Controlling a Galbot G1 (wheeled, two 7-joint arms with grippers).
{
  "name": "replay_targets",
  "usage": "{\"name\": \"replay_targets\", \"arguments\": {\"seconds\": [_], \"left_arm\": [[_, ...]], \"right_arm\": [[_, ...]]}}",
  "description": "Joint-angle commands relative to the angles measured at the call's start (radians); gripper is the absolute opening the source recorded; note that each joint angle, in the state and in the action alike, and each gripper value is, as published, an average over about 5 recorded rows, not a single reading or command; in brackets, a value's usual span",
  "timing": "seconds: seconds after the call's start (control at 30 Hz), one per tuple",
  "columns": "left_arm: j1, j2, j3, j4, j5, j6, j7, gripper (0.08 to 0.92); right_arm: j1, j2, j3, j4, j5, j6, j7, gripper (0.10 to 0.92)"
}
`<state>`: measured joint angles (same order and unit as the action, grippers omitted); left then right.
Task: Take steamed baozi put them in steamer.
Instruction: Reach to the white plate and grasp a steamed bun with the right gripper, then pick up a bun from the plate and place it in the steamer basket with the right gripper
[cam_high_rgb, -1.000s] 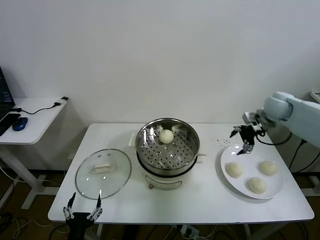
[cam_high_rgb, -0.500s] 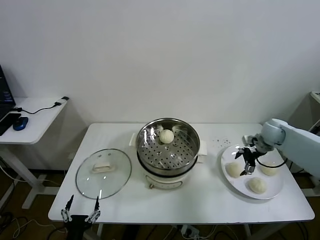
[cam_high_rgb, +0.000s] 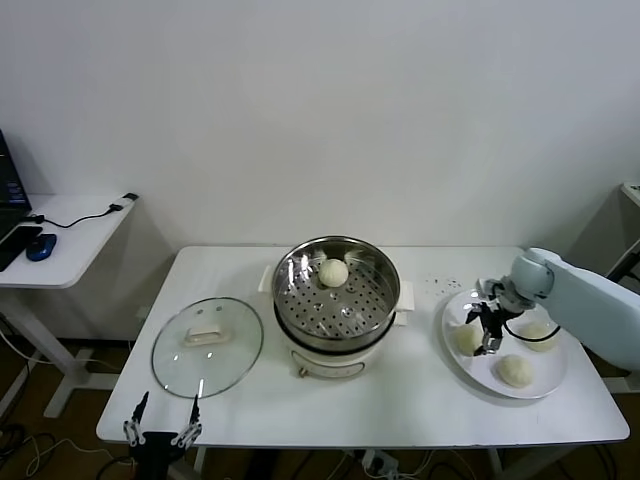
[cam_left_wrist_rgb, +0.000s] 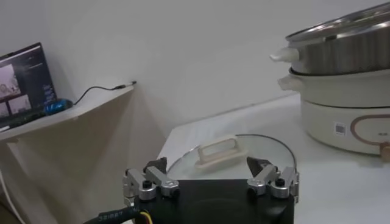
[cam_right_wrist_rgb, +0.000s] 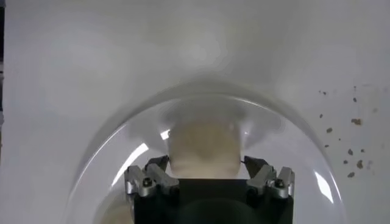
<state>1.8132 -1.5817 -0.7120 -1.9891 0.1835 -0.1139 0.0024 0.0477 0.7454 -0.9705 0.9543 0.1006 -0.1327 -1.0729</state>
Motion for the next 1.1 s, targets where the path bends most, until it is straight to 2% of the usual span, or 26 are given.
{"name": "replay_targets", "arguments": {"seconds": [0.03, 0.23, 0.43, 0.6, 0.83, 0.97, 1.1], "left_arm": [[0.001, -0.001, 0.0, -0.002, 0.001, 0.0, 0.0, 0.823], [0.004, -0.004, 0.002, -0.006, -0.001, 0.002, 0.0, 0.823], [0.012, -0.001, 0.006, -0.012, -0.001, 0.002, 0.0, 0.823], [0.016, 0.001, 0.011, -0.018, -0.001, 0.002, 0.0, 0.823], [0.023, -0.001, 0.032, -0.03, -0.008, 0.002, 0.0, 0.823], [0.028, 0.0, 0.04, -0.035, -0.006, -0.004, -0.001, 0.823], [0.039, 0.002, 0.041, -0.053, -0.011, -0.007, -0.002, 0.823]], "right_arm": [[-0.013, 0.026, 0.016, -0.031, -0.014, 0.001, -0.015, 0.718], [0.022, 0.014, -0.002, -0.02, -0.003, 0.008, -0.031, 0.589], [0.158, -0.028, -0.082, 0.014, 0.073, 0.004, -0.034, 0.561], [0.419, -0.039, -0.289, 0.041, 0.242, 0.002, -0.043, 0.561], [0.808, 0.101, -0.603, 0.063, 0.561, -0.019, -0.052, 0.568], [0.882, 0.208, -0.663, 0.088, 0.694, -0.059, -0.042, 0.568], [0.881, 0.312, -0.667, 0.103, 0.757, -0.099, -0.013, 0.568]]}}
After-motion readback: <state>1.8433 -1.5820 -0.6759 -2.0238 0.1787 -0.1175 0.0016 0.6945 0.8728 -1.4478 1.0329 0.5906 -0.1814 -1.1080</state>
